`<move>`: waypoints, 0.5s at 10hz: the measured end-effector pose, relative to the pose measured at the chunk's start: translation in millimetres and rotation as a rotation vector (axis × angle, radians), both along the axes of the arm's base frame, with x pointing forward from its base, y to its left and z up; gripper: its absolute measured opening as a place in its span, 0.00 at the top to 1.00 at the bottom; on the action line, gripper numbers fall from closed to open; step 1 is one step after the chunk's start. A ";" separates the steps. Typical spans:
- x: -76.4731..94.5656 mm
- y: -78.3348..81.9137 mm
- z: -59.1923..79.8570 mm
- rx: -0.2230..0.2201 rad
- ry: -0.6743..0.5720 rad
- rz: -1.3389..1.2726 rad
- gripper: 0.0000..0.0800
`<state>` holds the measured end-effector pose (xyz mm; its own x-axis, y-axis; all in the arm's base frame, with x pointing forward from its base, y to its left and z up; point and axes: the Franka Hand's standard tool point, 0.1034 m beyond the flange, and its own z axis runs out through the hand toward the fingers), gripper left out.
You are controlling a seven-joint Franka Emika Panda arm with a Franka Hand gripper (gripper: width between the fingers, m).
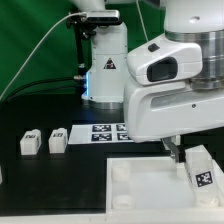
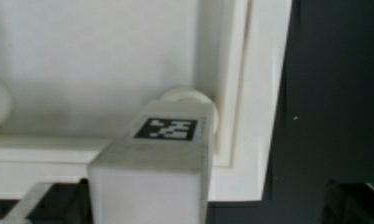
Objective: Assemble one leg
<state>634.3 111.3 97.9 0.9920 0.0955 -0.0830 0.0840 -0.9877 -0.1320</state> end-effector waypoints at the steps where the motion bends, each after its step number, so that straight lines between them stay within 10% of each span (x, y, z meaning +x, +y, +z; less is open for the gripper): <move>1: -0.2 -0.2 -0.1 0.000 0.001 0.000 0.19; 5: -0.1 -0.4 -0.1 0.000 0.000 0.000 0.64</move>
Offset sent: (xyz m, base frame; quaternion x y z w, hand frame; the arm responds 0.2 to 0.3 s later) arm 0.0000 0.0000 0.0000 0.0000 0.0000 0.0000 1.0000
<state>634.3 110.9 97.8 0.9919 0.0955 -0.0832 0.0841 -0.9877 -0.1318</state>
